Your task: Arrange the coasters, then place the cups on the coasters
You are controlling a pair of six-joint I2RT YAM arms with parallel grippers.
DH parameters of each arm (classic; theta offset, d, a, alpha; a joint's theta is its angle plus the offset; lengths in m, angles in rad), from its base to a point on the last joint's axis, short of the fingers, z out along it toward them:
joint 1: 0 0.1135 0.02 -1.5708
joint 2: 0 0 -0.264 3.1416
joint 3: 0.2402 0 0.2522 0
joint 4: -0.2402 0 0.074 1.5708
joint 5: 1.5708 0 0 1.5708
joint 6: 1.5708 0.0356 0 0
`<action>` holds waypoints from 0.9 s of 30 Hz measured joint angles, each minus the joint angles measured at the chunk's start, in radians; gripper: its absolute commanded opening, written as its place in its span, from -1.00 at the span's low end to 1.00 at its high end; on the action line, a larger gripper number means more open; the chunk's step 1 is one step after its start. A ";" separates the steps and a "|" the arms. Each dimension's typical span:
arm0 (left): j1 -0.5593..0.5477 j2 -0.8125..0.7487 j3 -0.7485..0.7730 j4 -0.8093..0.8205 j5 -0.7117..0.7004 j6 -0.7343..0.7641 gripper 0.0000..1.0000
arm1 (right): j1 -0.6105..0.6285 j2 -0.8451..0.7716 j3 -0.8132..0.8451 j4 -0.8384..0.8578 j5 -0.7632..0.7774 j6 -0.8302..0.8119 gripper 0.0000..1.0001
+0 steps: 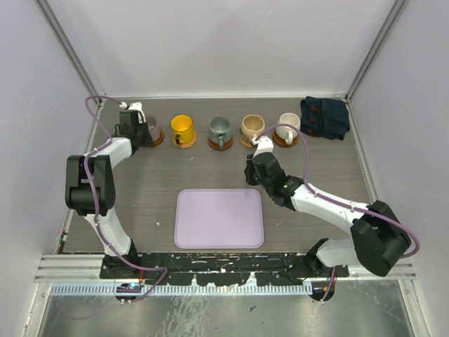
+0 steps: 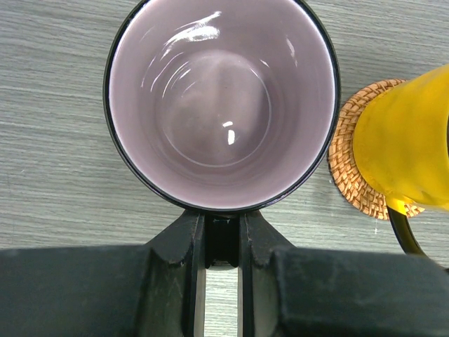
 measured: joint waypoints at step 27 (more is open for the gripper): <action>0.000 -0.043 -0.021 -0.067 -0.018 -0.018 -1.00 | 0.000 0.000 0.000 0.013 -0.020 0.013 -0.53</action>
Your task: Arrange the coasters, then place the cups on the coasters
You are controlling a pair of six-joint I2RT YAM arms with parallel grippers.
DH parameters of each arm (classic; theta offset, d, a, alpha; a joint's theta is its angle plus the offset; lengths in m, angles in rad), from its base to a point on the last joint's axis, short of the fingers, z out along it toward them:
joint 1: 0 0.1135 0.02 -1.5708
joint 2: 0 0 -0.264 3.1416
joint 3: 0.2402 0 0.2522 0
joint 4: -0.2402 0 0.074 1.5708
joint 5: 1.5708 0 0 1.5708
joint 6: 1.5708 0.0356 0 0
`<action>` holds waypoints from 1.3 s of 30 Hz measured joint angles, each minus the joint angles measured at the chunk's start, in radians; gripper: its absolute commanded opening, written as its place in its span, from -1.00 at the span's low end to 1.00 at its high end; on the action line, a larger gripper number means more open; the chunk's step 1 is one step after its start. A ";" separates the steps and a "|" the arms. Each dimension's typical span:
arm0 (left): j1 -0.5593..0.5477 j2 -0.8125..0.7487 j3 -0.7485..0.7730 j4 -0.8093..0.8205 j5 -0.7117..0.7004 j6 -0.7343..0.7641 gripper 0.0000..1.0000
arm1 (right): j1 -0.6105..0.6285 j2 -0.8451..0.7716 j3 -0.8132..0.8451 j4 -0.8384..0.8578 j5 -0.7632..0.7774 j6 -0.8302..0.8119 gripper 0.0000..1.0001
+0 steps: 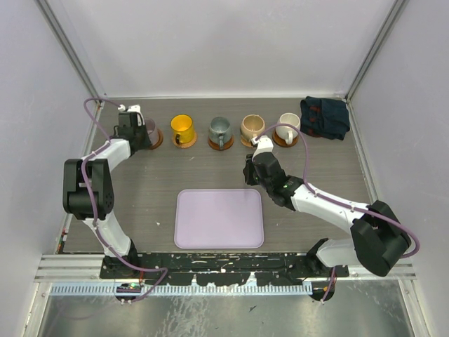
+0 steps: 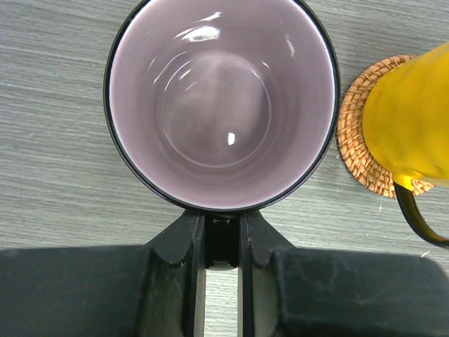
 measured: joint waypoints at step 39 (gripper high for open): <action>0.000 0.006 0.001 0.033 0.001 0.003 -0.40 | 0.000 0.020 0.000 0.009 -0.016 0.003 -0.53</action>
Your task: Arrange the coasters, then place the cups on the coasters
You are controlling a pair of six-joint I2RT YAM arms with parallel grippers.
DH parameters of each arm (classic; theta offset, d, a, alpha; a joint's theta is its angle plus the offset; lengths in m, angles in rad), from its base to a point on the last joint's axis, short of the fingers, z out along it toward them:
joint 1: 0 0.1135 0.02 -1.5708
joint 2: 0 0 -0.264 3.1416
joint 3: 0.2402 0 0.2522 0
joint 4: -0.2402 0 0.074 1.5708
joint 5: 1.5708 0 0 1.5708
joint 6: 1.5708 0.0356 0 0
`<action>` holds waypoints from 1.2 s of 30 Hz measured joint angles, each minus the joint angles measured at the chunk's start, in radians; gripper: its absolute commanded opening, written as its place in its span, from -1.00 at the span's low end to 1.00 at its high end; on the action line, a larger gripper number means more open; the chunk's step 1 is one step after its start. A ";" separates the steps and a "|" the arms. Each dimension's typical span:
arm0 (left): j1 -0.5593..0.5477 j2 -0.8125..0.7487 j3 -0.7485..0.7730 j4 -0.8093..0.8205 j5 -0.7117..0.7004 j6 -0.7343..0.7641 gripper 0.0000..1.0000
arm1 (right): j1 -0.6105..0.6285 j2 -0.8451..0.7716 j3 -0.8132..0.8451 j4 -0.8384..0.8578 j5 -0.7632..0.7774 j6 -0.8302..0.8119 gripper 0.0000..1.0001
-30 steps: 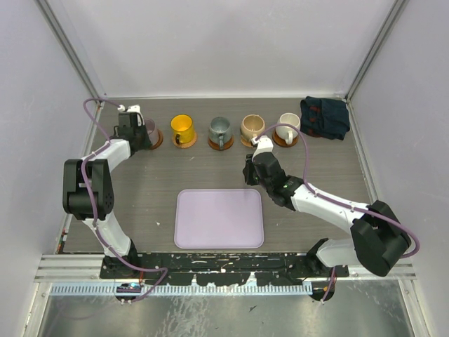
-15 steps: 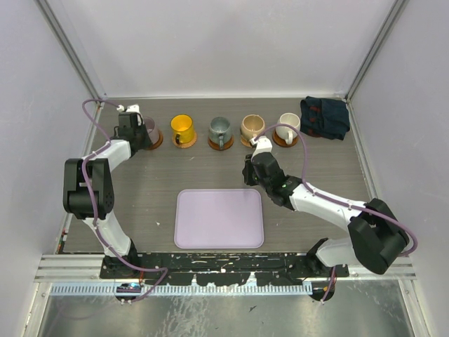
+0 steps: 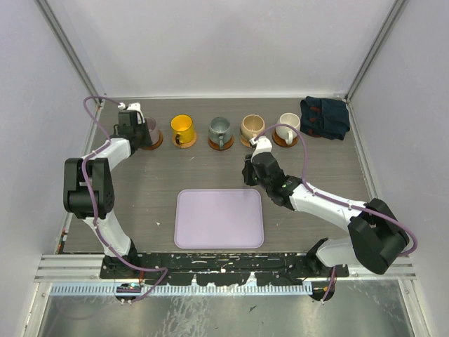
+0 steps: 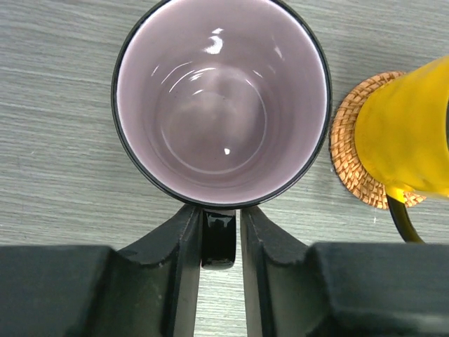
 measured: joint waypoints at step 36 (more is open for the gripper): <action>0.000 -0.034 0.002 -0.036 -0.051 0.045 -0.19 | 0.000 -0.002 -0.023 0.006 0.000 0.011 -0.53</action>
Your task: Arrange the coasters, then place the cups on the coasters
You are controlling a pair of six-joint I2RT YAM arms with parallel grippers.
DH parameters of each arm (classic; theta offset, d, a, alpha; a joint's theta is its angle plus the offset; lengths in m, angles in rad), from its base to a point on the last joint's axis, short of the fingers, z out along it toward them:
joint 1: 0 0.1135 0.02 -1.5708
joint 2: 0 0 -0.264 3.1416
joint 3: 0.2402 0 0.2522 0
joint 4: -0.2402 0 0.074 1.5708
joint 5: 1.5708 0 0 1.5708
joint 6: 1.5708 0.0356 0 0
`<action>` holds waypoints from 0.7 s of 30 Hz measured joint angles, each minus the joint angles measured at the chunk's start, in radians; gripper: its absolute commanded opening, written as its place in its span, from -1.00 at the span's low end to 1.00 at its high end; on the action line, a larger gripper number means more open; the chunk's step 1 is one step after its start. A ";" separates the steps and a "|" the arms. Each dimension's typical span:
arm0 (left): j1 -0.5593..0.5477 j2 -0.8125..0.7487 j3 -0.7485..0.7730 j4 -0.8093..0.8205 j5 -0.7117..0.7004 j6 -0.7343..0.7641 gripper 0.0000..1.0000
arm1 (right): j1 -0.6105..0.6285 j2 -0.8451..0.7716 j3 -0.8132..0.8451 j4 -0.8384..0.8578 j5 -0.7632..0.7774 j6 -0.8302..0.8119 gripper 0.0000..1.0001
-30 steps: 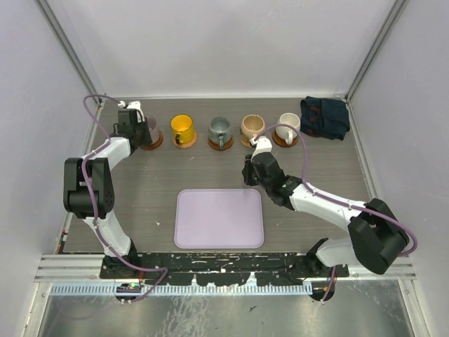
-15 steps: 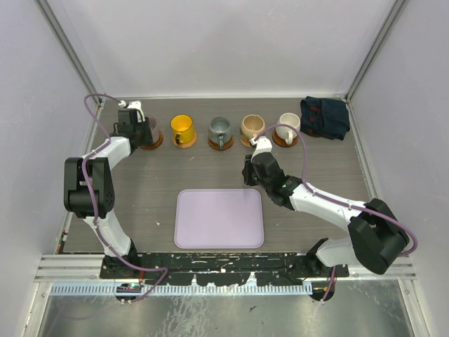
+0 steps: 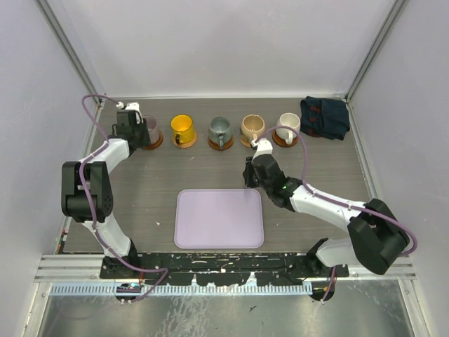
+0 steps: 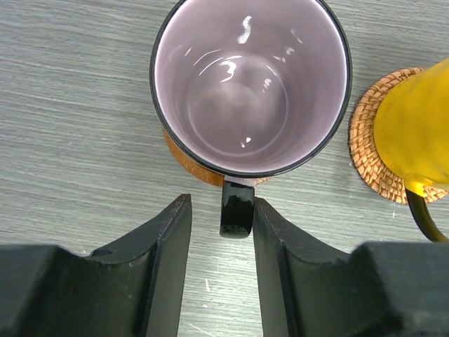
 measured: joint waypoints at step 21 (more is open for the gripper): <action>0.000 -0.073 -0.060 -0.015 0.005 -0.008 0.14 | 0.000 -0.021 -0.017 0.002 -0.005 0.016 -0.53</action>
